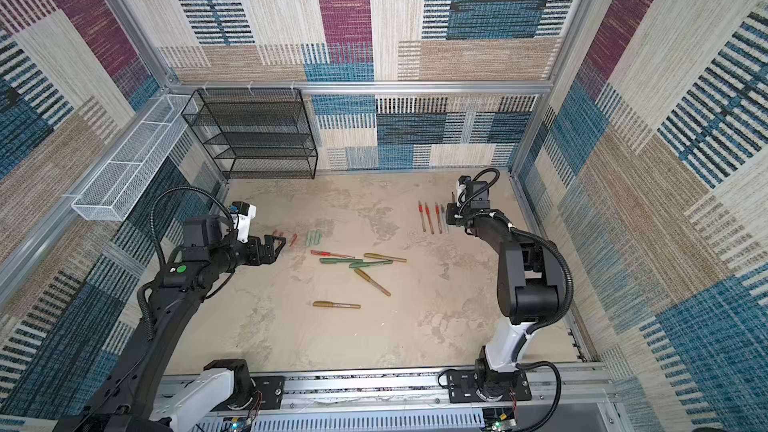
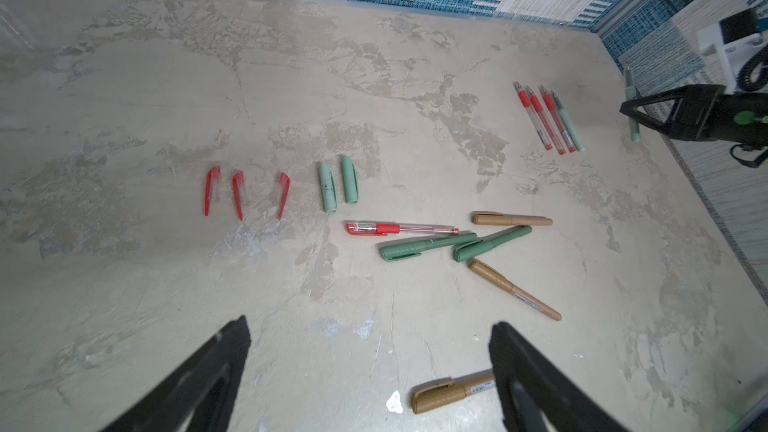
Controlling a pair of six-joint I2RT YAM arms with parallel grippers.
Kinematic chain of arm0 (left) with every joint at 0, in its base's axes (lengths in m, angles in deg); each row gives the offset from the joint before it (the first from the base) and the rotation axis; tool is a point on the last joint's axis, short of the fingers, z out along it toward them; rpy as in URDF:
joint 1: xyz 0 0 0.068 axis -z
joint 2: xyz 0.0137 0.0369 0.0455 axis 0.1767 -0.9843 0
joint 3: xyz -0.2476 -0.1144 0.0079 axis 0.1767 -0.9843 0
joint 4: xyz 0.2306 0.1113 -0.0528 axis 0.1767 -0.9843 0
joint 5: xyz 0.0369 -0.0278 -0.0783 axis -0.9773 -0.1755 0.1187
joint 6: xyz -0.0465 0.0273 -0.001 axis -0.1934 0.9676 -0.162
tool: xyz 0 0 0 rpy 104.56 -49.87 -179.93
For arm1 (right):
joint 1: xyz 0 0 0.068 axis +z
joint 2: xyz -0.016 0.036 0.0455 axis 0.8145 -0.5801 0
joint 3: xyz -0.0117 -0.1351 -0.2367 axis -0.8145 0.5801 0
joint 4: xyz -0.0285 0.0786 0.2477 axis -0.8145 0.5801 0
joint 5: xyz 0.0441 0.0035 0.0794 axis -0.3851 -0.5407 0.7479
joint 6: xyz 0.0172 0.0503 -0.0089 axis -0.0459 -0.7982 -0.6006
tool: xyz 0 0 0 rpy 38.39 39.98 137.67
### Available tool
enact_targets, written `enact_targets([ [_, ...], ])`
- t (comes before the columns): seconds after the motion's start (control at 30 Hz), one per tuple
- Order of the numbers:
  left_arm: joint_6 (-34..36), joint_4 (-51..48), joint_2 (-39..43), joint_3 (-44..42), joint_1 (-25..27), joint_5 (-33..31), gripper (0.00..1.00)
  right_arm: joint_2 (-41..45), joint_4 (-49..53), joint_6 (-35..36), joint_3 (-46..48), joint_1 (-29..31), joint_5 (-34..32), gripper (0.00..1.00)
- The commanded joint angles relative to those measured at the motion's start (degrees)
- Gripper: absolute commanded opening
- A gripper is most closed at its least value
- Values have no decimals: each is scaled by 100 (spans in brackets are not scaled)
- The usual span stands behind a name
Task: Open the pen caps
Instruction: 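Lower the uncapped pen beside the row of pens and open the right gripper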
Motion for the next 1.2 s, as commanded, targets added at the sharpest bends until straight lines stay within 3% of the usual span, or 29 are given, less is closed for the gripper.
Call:
enact_targets([
  [0.0,73,151,-1,-14,-70,164,94,-286,47,304,-248,-57,96,3],
  [0.47,7,160,-86,28,-187,193,94,-1364,103,314,-790,-172,319,8],
  [0.67,-33,192,-68,7,-215,224,94,-1466,96,346,-817,-213,216,11],
  [1.0,-60,98,-71,85,-276,185,94,-1369,133,347,-771,-225,305,26],
  [1.17,-56,165,-26,12,-284,209,94,-1175,118,340,-750,-229,235,28],
])
